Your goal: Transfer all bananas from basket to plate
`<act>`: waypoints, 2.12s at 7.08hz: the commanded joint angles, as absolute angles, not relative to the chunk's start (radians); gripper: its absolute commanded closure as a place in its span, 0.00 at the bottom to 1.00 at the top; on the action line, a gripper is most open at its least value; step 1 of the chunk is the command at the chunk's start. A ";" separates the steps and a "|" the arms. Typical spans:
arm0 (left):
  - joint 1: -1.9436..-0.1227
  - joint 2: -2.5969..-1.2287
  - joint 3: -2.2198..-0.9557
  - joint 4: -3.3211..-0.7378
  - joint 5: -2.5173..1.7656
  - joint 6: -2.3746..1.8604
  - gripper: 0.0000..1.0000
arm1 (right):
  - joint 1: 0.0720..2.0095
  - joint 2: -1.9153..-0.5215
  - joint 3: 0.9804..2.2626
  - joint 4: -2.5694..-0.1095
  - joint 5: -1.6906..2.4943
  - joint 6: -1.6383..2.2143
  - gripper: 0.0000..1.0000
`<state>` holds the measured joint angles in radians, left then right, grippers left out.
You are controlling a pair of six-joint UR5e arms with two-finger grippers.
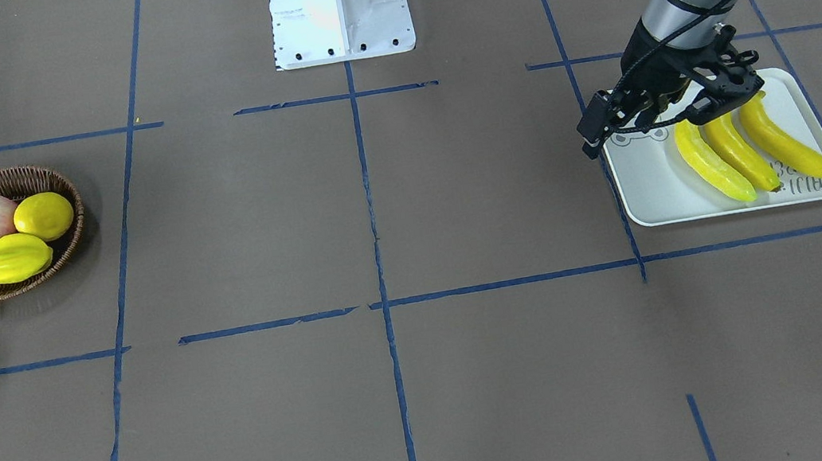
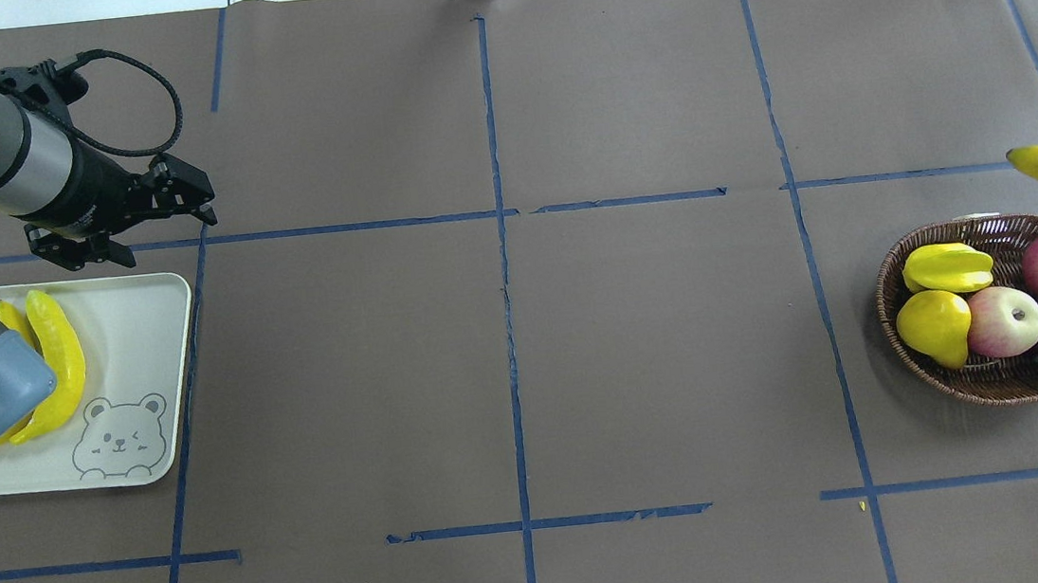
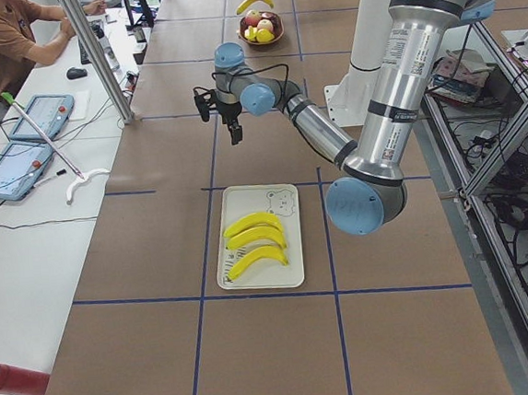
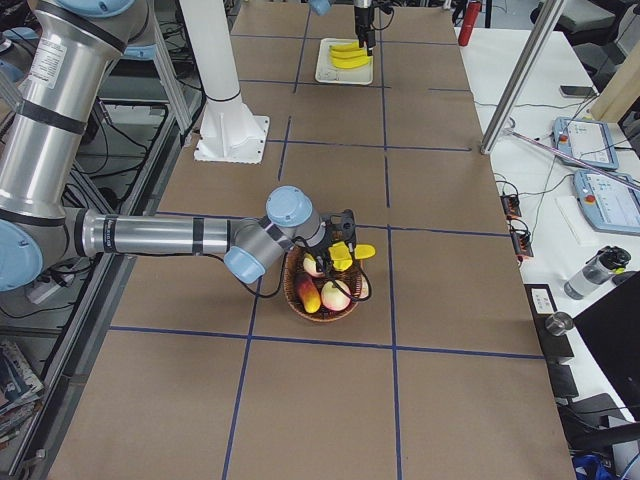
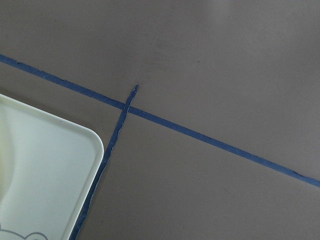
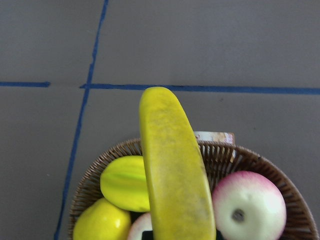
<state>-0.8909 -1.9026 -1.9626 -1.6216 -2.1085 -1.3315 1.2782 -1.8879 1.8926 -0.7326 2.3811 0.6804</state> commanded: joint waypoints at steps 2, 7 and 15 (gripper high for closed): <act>-0.858 -1.959 -1.948 -1.628 -2.111 -1.336 0.00 | 1.144 -1.590 1.888 -0.733 2.364 0.849 0.98; -0.822 -2.065 -1.884 -1.867 -2.112 -1.582 0.01 | 0.659 -1.260 1.898 -0.836 1.822 1.231 0.98; -0.716 -2.217 -1.662 -2.227 -2.066 -1.825 0.01 | 0.373 -1.081 1.914 -1.008 1.479 1.272 0.98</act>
